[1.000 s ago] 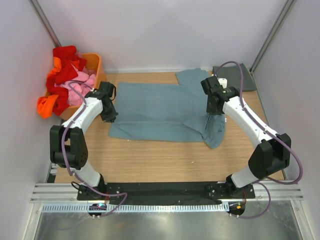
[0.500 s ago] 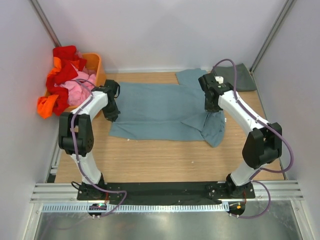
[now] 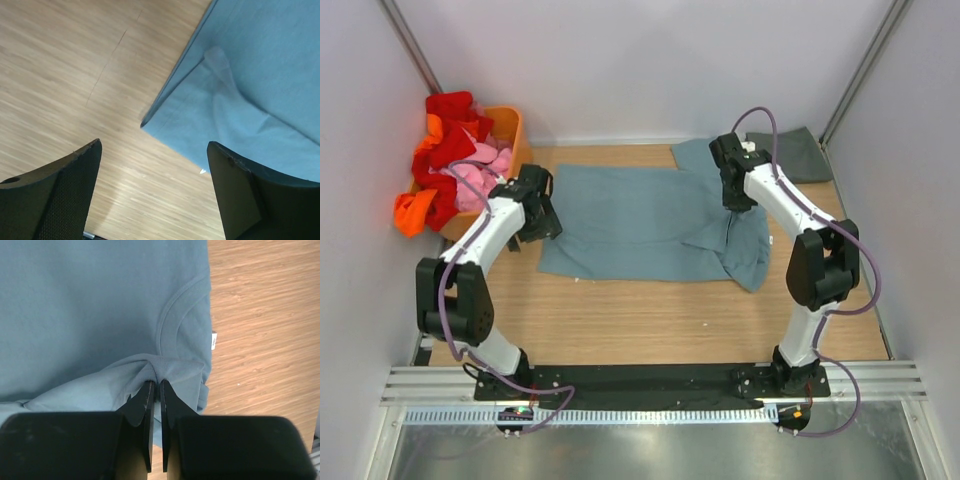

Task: Fold and stack the t-shirts
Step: Fold the tshirt

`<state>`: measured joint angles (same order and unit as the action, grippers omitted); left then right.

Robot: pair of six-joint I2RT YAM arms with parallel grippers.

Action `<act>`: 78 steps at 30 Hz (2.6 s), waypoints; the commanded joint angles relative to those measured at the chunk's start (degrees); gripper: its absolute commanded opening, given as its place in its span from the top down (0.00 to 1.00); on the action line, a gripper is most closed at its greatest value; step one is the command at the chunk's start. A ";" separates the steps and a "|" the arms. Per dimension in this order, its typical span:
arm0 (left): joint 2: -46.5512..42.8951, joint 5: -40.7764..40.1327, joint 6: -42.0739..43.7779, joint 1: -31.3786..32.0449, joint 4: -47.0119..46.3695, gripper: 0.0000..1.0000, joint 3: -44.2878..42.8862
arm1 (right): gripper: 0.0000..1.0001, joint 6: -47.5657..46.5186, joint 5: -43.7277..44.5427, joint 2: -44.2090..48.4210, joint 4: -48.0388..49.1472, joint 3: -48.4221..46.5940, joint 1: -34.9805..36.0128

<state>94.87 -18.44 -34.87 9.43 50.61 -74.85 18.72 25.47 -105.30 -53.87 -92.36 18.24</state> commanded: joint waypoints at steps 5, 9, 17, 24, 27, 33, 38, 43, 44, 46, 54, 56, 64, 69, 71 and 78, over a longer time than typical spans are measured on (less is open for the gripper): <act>-7.95 1.11 -4.94 1.99 -10.17 0.17 14.97 | 0.86 -2.37 5.20 -3.76 0.25 -6.96 -0.49; -5.40 2.09 -6.52 1.99 -12.81 0.22 17.45 | 0.69 -4.47 6.43 -7.11 2.36 -8.19 -1.19; -8.90 2.36 -8.63 1.91 -15.10 0.24 21.93 | 0.10 -5.54 11.09 -11.62 2.18 -13.74 -1.98; -13.04 0.95 -10.56 1.99 -17.73 0.25 26.77 | 0.01 7.63 -8.39 15.70 12.11 18.05 -8.64; -14.35 1.38 -11.79 1.99 -20.45 0.27 29.32 | 0.07 13.35 -22.32 25.82 17.64 32.03 -15.93; -17.87 3.32 -13.38 1.99 -24.42 0.30 33.36 | 0.27 15.99 -35.92 31.82 22.48 47.34 -26.40; -18.93 3.41 -13.55 1.99 -24.86 0.31 34.85 | 0.41 17.31 -42.60 30.59 26.79 53.06 -28.52; -19.28 3.41 -13.47 1.91 -25.12 0.31 36.26 | 0.59 18.54 -41.65 30.85 28.03 54.83 -29.23; -19.81 3.32 -13.47 1.99 -25.12 0.32 36.44 | 0.59 18.63 -40.60 31.20 27.59 55.44 -29.57; -20.42 2.97 -13.29 1.99 -24.95 0.32 36.88 | 0.60 18.81 -39.45 33.65 26.80 56.23 -30.98; -21.57 2.09 -13.11 1.99 -24.68 0.32 37.58 | 0.59 18.99 -38.47 38.60 26.53 59.84 -34.85; -21.31 1.91 -13.38 1.91 -25.03 0.32 37.58 | 0.58 19.33 -40.67 36.05 29.25 61.15 -34.85; -20.78 0.60 -14.43 1.82 -27.14 0.15 38.81 | 0.53 18.72 -46.22 31.56 34.79 63.09 -34.85; -20.95 0.07 -15.14 1.56 -28.99 0.15 39.43 | 0.53 18.02 -46.22 30.86 35.50 63.79 -34.85; -20.34 -0.46 -15.92 1.56 -29.34 0.17 39.34 | 0.54 18.02 -46.39 30.50 36.28 64.14 -34.85; -23.76 -0.46 -16.19 1.56 -34.35 0.20 40.75 | 0.55 17.23 -46.57 28.74 37.26 63.97 -34.85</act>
<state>74.04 -17.10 -50.09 11.22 21.17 -34.83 37.65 -23.38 -75.02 -17.26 -29.56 -16.62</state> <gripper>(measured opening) 0.799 0.449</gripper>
